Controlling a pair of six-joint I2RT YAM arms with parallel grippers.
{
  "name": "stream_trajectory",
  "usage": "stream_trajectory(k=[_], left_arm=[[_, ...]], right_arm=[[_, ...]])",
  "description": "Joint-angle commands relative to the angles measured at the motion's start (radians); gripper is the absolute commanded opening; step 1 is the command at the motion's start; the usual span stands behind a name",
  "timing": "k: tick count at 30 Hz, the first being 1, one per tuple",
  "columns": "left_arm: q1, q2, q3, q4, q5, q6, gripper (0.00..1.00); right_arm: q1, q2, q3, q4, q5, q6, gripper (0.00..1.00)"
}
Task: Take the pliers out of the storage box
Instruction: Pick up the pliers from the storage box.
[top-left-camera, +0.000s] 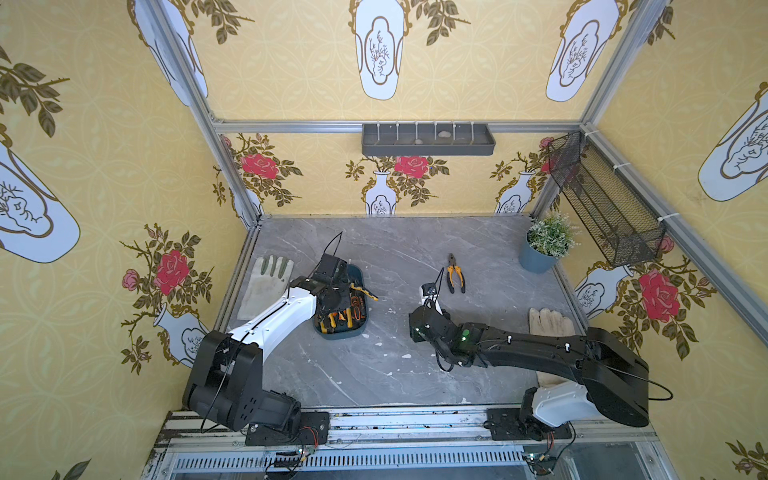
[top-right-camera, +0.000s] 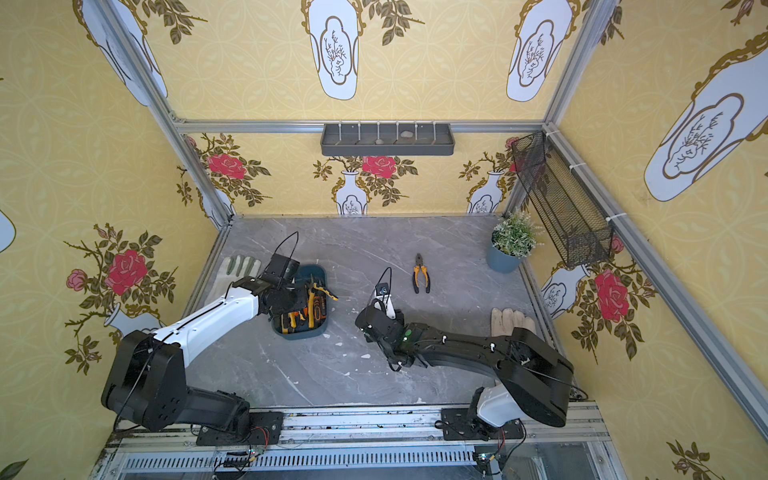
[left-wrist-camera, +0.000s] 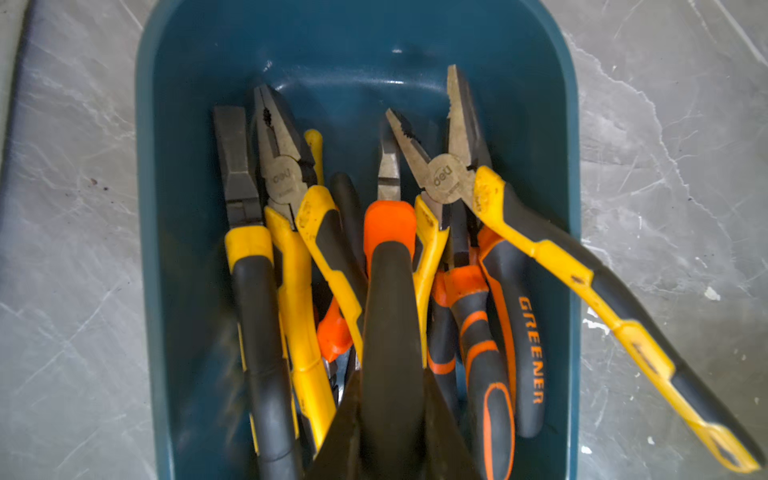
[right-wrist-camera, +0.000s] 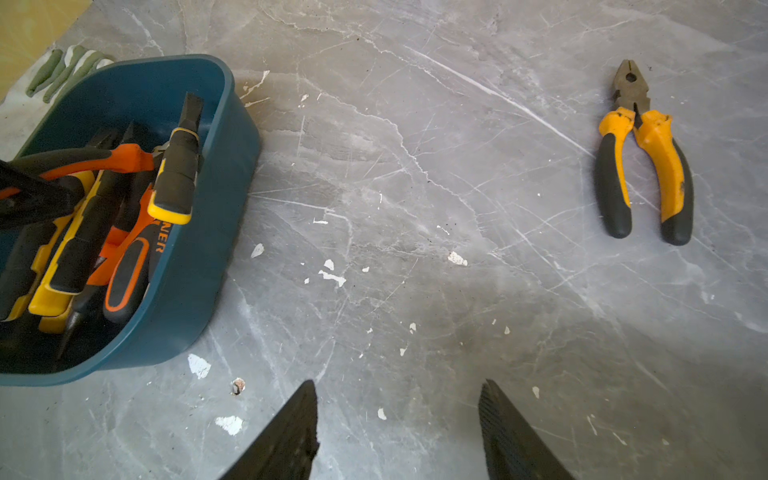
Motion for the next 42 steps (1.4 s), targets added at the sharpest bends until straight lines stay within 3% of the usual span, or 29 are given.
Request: stream_trajectory(k=[1,15,18,21,32,42], left_arm=[[-0.002,-0.008,0.012,-0.002,-0.002,0.018,0.16],[-0.002,-0.071,0.027,-0.033,-0.002,0.029,0.15],[-0.003,-0.088,0.034,-0.044,-0.009,0.033,0.11],[-0.003,-0.111,0.037,-0.052,-0.019,0.040,0.00],[-0.003,-0.199,0.033,-0.061,-0.038,0.044,0.00],[-0.001,-0.459,-0.128,0.159,0.181,0.079,0.00]], right_arm=[[0.000,0.005,0.011,0.008,0.005,0.002,0.62],[0.002,0.019,0.022,0.000,0.003,0.001,0.62],[0.000,0.021,0.023,0.000,0.003,0.002,0.62],[0.001,0.022,0.024,-0.001,0.003,0.001,0.62],[0.002,0.028,0.031,-0.005,-0.001,-0.004,0.62],[0.003,0.045,0.049,-0.008,-0.013,-0.014,0.64]])
